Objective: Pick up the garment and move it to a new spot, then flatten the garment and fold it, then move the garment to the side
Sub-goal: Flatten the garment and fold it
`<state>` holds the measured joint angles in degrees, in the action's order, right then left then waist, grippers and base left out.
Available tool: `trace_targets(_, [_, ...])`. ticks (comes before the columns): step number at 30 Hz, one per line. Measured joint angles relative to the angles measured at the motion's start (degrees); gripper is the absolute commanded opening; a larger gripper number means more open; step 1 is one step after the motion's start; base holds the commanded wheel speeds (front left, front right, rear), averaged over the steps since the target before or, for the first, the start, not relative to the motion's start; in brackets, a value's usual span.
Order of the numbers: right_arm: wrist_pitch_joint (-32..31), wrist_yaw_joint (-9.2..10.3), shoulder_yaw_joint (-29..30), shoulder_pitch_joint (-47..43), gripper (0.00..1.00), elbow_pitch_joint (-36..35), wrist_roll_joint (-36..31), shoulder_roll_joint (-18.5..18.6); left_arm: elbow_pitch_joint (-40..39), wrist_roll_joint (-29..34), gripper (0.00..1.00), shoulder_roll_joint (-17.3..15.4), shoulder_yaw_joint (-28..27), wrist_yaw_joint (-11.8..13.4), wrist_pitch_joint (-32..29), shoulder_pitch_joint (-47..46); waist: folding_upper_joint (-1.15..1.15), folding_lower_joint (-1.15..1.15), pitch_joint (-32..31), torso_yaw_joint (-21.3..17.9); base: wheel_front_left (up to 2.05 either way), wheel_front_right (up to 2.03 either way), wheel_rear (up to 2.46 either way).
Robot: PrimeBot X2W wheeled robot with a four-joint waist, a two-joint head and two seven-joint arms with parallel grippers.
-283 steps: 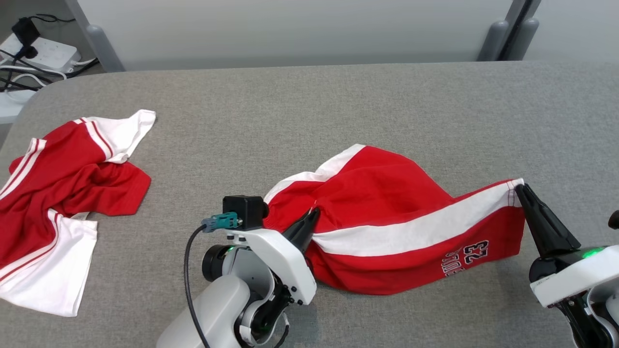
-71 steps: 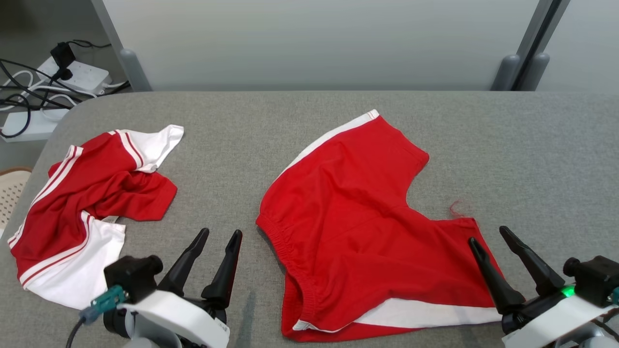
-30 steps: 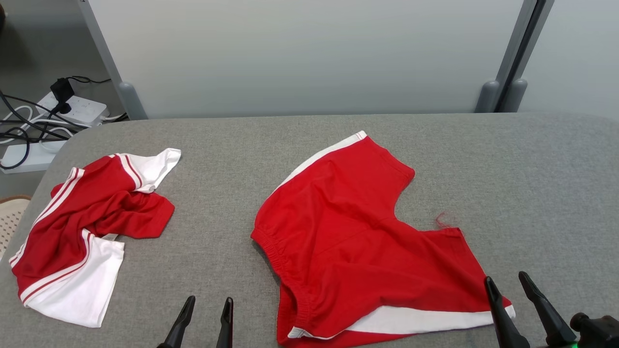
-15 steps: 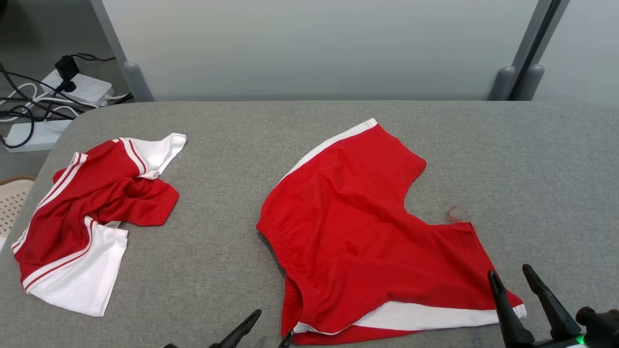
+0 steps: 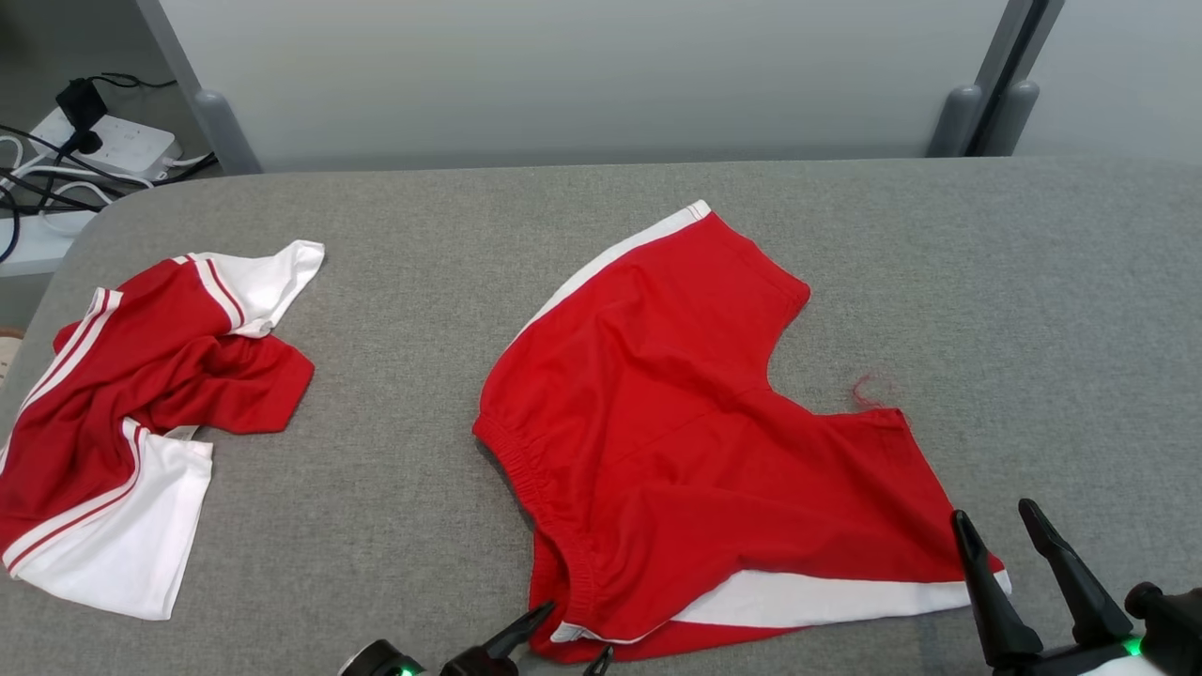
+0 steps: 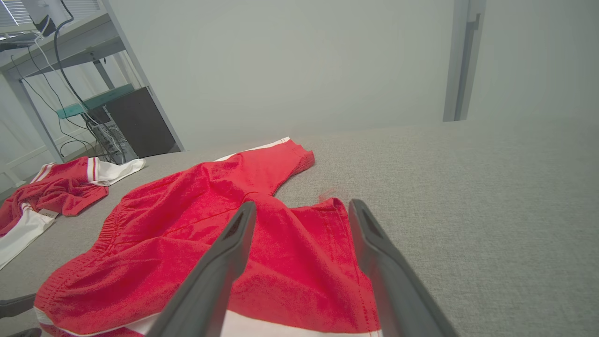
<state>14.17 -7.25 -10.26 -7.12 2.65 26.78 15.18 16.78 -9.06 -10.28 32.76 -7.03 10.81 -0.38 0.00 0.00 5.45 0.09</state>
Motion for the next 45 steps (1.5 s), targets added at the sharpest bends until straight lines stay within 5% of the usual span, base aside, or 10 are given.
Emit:
trace_targets(3, [0.0,0.0,-0.01,0.8,1.0,-0.05,0.01,0.09,0.74,0.15,0.97,-0.01,0.58,0.0,0.07,-1.0,0.0,0.0,0.65,-0.4,0.0,0.0,0.0])
trace_targets(4, [0.0,0.0,-0.02,1.04,1.0,-0.15,0.01,0.12,0.81,0.13,0.77,0.03,0.71,0.0,0.08,-1.29,0.0,0.0,0.85,-0.5,0.0,0.0,0.0])
trace_targets(6, [0.0,0.0,0.0,1.06,1.0,-0.21,0.01,0.18,0.84,0.02,0.11,0.01,0.87,0.0,0.32,-1.48,0.0,0.0,1.28,-0.64,0.0,0.0,0.0])
trace_targets(7, [0.0,0.0,0.03,1.07,1.0,-0.22,0.02,0.22,0.84,-0.21,0.0,-0.02,0.92,0.0,0.32,-1.48,0.0,0.0,1.44,-0.68,0.0,0.0,0.0])
trace_targets(23, [0.0,0.0,-0.74,-0.75,0.98,6.91,4.89,4.71,-11.02,-3.28,0.0,-5.23,0.51,0.0,-4.83,1.4,0.0,0.0,3.59,2.99,0.0,0.0,0.0])
trace_targets(39, [0.0,0.0,-3.56,-0.35,1.0,14.77,9.04,5.15,-13.48,-4.67,0.0,-5.32,2.0,0.0,-6.59,1.32,0.0,0.0,4.85,4.16,0.0,0.0,0.0])
trace_targets(40, [0.0,0.0,-3.76,-0.34,0.95,14.96,9.21,5.16,-13.59,-4.67,0.0,-5.35,2.09,0.0,-6.61,1.32,0.0,0.0,4.91,4.1,0.0,0.0,0.0])
trace_targets(43, [0.0,0.0,-4.95,0.17,0.15,15.24,9.7,5.28,-13.88,-4.69,0.0,-5.37,2.38,0.0,-6.68,1.27,0.0,0.0,5.09,3.87,0.0,0.0,0.0])
trace_targets(44, [0.0,0.0,-5.24,0.52,0.0,15.22,9.87,5.3,-13.95,-4.71,0.0,-5.38,2.45,0.0,-6.69,1.26,0.0,0.0,5.17,3.76,0.0,0.0,0.0])
trace_targets(45, [0.0,0.0,-5.33,0.92,0.0,15.14,9.95,5.33,-14.03,-4.75,0.0,-5.43,2.57,0.0,-6.73,1.2,0.0,0.0,5.26,3.65,0.0,0.0,0.0])
